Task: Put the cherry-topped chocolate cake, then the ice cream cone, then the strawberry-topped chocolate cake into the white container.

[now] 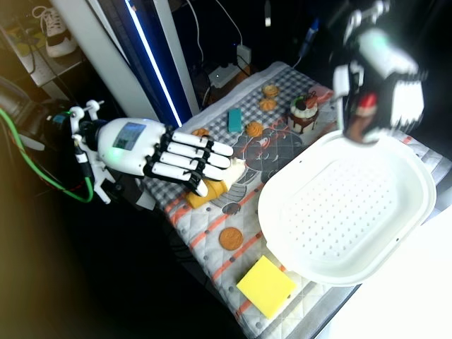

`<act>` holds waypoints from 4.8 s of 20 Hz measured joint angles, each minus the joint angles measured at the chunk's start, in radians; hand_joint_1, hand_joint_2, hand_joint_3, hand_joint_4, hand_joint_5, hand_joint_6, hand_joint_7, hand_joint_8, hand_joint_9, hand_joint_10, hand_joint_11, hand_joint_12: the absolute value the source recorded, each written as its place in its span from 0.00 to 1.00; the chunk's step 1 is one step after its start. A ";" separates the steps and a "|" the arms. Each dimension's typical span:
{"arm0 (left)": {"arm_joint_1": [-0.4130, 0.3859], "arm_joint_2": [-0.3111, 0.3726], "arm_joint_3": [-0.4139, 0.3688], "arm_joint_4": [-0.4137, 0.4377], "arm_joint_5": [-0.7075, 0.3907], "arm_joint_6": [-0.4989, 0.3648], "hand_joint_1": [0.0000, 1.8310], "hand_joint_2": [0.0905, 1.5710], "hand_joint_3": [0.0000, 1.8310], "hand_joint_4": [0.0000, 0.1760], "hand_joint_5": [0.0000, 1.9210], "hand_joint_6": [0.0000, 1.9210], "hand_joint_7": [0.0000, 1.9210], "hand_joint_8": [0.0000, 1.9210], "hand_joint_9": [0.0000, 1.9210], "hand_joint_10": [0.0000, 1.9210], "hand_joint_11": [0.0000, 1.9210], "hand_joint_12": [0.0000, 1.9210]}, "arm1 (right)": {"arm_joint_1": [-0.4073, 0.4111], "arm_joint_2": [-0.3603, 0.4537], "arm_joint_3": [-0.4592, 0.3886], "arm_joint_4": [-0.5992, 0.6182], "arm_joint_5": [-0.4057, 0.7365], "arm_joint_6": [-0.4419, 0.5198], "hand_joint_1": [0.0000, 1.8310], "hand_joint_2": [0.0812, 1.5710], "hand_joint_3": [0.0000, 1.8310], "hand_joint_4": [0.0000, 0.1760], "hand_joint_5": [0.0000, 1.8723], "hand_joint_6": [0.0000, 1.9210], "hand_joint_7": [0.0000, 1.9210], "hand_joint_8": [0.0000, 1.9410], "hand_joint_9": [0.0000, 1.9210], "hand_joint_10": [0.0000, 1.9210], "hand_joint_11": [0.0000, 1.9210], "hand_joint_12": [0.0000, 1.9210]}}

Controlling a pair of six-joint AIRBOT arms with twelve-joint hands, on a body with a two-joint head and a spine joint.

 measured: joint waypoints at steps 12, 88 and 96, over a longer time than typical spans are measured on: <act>-0.010 -0.092 0.121 -0.168 0.077 0.144 0.45 0.69 0.00 0.68 0.02 0.04 0.00 0.00 0.00 0.04 0.00 0.62 | -0.006 -0.009 0.008 0.003 0.000 0.018 0.20 0.86 0.00 0.00 0.00 0.00 0.00 0.00 0.00 0.13 0.00 0.73; 0.552 0.442 -0.473 0.500 -0.449 -0.724 0.46 0.69 0.00 0.36 0.01 0.00 0.02 0.00 0.03 0.00 0.00 0.29 | 0.234 -0.045 0.079 -0.158 -0.221 0.103 0.43 0.74 0.00 0.32 0.00 0.00 0.02 0.00 0.00 0.27 0.00 0.48; 0.515 0.418 -0.430 0.534 -0.281 -0.724 0.33 0.61 0.00 0.34 0.00 0.00 0.00 0.00 0.00 0.00 0.00 0.28 | 0.010 0.035 -0.007 -0.137 -0.027 0.157 0.41 0.75 0.00 0.01 0.00 0.00 0.02 0.00 0.00 0.25 0.00 0.54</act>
